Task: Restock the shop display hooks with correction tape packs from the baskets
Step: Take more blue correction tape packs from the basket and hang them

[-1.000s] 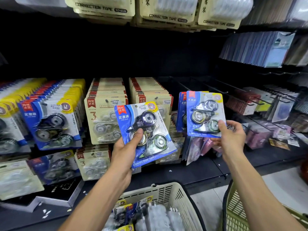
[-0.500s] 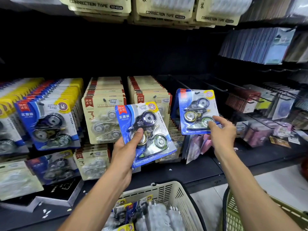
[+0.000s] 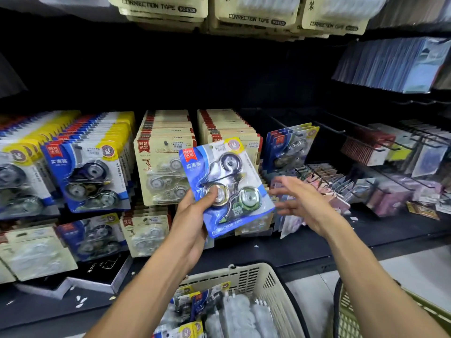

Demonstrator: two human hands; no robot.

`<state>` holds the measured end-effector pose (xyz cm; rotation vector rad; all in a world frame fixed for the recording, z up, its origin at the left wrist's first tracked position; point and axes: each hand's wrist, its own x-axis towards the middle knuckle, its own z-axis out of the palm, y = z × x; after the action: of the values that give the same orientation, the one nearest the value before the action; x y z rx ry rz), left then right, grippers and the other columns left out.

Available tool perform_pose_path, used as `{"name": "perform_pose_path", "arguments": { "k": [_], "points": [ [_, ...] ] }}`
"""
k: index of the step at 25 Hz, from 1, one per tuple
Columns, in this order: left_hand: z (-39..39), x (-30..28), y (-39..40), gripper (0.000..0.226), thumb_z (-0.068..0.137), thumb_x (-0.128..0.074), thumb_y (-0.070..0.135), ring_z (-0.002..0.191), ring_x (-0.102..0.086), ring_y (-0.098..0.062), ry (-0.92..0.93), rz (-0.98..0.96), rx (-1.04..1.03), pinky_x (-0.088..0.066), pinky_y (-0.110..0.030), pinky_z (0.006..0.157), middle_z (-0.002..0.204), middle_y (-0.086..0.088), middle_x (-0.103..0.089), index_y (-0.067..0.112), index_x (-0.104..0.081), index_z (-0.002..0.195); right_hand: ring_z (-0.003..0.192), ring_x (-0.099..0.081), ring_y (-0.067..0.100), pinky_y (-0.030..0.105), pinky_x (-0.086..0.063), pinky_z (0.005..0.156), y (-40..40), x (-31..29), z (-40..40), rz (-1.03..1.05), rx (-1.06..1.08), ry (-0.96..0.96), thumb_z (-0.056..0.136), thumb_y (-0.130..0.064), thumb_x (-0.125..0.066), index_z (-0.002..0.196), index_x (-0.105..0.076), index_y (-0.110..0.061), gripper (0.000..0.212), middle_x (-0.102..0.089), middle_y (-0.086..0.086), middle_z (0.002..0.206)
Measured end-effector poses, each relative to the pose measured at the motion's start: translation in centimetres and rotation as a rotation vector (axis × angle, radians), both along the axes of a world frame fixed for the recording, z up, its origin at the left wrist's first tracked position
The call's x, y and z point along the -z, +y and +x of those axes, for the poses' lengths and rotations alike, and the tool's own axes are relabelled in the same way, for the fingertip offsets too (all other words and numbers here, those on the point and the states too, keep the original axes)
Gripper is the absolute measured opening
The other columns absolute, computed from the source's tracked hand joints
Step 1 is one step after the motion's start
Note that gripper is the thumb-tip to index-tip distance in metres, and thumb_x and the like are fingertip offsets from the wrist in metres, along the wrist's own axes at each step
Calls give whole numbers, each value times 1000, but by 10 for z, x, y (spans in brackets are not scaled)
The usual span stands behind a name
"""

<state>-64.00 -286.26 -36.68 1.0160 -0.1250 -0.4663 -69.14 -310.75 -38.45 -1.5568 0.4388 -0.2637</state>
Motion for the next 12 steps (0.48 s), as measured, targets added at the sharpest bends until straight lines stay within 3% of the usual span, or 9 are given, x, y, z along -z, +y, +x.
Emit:
{"name": "perform_pose_path", "arguments": {
  "k": [3, 7, 9, 11, 12],
  "points": [
    [-2, 1, -11, 27, 96, -62, 13, 95, -74, -15, -93, 5, 3, -61, -34, 84, 114, -3, -77, 15, -66, 122, 62, -68, 22, 27, -54, 56, 20, -13, -11, -16, -355, 14, 89, -33, -70, 119, -64, -13, 36, -72, 9, 103],
    [-9, 6, -17, 16, 96, -67, 19, 96, -72, -14, -274, 203, -25, -55, -20, 78, 101, 9, -78, 22, -70, 111, 54, -66, 17, 25, -53, 50, 20, -13, -21, 74, -252, -98, 88, -18, -69, 108, -63, -10, 22, -66, 8, 89],
    [-7, 11, -14, 35, 94, -69, 39, 115, -64, -14, -600, 635, -61, -49, -19, 88, 119, 16, -72, 30, -63, 127, 61, -70, 21, 29, -59, 56, 12, -11, -26, 209, -89, -172, 91, -12, -59, 107, -60, -14, 17, -70, 5, 92],
    [-5, 16, -9, 77, 89, -61, 63, 141, -41, -18, -929, 1181, -34, -36, -34, 110, 156, 10, -44, 38, -31, 155, 59, -70, 21, 30, -60, 58, -2, -7, -30, 309, 110, -228, 99, -7, -51, 103, -58, -13, 10, -68, 6, 88],
    [-4, 18, -7, 89, 89, -55, 70, 149, -28, -21, -1021, 1355, -27, -27, -40, 117, 165, 8, -27, 38, -13, 160, 57, -69, 21, 30, -60, 55, -10, -3, -31, 356, 205, -241, 101, -8, -49, 104, -57, -11, 9, -66, 9, 87]
  ]
}}
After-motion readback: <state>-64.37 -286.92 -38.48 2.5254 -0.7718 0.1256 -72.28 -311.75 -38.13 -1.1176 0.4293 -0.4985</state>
